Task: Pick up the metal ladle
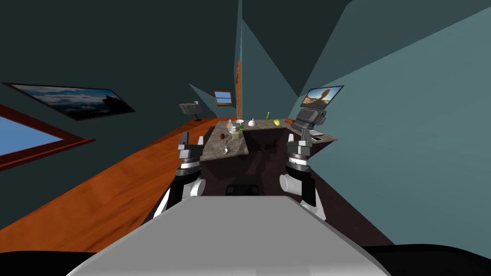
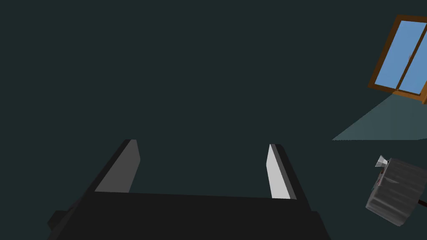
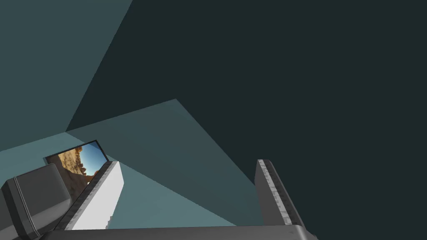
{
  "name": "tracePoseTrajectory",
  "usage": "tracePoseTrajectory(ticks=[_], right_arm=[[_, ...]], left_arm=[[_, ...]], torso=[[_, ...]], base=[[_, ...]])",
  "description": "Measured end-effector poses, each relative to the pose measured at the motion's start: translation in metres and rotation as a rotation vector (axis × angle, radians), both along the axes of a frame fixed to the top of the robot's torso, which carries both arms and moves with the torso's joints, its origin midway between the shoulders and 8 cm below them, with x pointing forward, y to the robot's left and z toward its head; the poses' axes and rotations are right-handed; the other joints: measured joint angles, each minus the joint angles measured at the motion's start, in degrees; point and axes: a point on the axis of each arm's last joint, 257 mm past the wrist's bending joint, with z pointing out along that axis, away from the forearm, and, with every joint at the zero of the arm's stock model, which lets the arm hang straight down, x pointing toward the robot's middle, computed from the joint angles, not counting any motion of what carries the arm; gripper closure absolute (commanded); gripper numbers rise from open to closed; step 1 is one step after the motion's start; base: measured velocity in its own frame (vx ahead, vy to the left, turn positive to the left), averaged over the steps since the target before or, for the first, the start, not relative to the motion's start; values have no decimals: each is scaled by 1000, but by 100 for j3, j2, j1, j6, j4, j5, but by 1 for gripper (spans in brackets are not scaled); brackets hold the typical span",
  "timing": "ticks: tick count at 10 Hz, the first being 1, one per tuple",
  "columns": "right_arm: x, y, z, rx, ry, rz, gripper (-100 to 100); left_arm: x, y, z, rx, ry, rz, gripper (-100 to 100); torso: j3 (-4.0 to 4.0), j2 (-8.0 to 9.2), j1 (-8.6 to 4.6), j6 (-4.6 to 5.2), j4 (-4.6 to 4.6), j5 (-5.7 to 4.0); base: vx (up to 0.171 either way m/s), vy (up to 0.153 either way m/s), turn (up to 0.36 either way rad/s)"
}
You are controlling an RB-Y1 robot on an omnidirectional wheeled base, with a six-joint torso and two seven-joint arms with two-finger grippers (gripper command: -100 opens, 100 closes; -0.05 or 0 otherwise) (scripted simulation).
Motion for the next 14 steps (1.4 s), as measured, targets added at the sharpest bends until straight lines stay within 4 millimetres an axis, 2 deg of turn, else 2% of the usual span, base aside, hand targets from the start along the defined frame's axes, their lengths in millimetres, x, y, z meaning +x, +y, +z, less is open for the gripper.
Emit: tracePoseTrajectory(ticks=[4, 7, 9, 14], right_arm=[[0, 0, 0, 0, 0, 0, 0], [0, 0, 0, 1, 0, 0, 0], [0, 0, 0, 0, 0, 0, 0], [0, 0, 0, 0, 0, 0, 0]], left_arm=[[6, -3, -20, 50, 93, -16, -100], [11, -1, -47, 96, 205, -27, -100], [13, -1, -61, 127, 257, -37, -100], [17, 2, -110, 209, 429, -68, -100]], torso=[[16, 28, -83, 1, 6, -19], [27, 47, -103, 1, 11, -23], [21, 37, -53, 1, 8, -13], [20, 34, -42, 0, 8, -10]], base=[[-74, -180, -65], [-104, -228, -55], [-97, -163, -73], [-72, -124, -38]])
